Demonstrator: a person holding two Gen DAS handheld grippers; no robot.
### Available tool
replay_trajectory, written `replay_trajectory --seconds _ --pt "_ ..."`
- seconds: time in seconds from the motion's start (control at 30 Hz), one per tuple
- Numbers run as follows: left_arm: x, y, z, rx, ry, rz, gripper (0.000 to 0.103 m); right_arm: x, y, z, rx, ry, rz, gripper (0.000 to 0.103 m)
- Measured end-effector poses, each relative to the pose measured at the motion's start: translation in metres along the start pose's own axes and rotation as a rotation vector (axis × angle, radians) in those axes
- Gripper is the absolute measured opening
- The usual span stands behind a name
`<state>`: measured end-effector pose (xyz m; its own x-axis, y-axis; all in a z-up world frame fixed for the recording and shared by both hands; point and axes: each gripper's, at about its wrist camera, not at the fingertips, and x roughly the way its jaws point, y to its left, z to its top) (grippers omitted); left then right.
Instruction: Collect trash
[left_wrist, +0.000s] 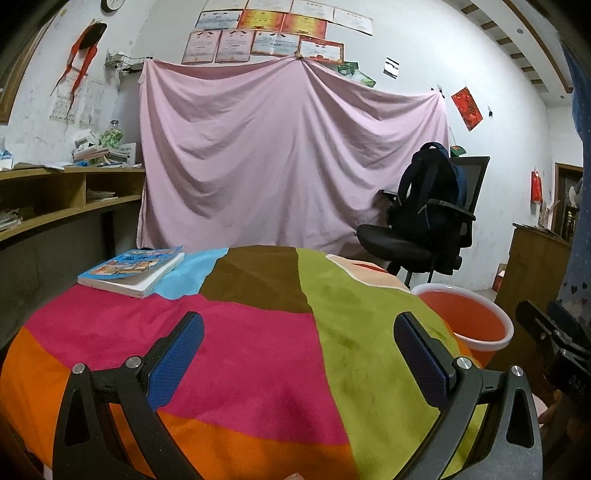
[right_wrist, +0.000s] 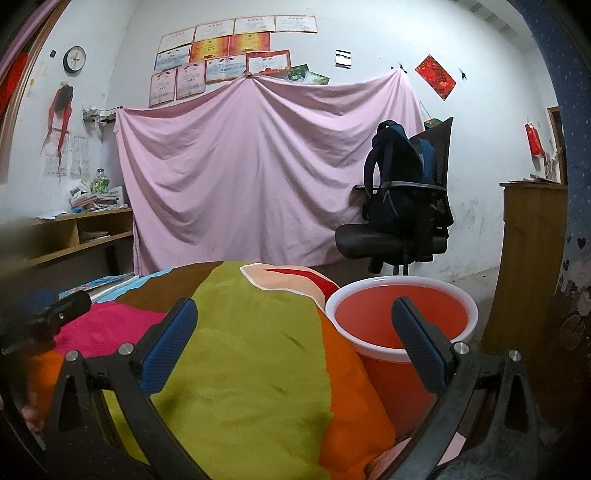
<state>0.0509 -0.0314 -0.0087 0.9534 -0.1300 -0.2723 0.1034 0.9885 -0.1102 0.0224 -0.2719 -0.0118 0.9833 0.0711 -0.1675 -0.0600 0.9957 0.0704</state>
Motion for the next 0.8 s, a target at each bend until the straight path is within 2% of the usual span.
replay_trajectory --seconds 0.8 --pt "-0.0017 0.0022 0.0001 0.006 -0.015 0.008 0.101 0.0 -0.0015 -0.0005 0.008 -0.002 -0.001 0.103"
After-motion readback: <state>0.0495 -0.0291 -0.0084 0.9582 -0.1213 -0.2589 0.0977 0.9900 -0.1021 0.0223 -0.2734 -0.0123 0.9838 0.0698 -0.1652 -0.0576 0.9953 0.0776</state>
